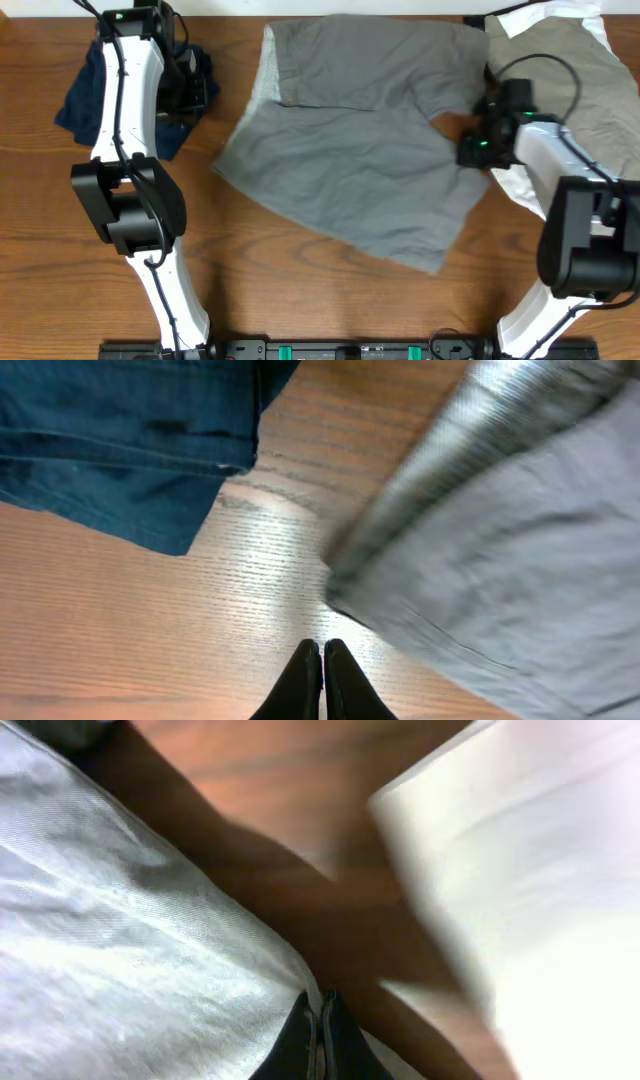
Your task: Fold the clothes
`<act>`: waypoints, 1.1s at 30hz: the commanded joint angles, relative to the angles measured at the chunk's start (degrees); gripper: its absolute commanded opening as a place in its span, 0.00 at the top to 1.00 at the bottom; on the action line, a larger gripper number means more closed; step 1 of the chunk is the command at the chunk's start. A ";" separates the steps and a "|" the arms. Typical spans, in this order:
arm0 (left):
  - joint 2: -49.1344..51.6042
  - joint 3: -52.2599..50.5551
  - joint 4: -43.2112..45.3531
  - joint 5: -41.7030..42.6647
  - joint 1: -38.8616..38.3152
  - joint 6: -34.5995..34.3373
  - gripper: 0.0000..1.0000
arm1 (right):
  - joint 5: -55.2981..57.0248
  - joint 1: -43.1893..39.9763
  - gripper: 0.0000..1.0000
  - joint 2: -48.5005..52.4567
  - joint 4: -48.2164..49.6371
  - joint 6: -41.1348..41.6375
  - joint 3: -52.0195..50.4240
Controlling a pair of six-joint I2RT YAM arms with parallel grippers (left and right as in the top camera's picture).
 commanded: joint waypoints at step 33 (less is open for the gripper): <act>-14.91 -3.98 -7.63 -0.94 -3.96 -6.03 0.56 | 11.10 12.02 0.22 -22.95 -47.74 22.34 25.92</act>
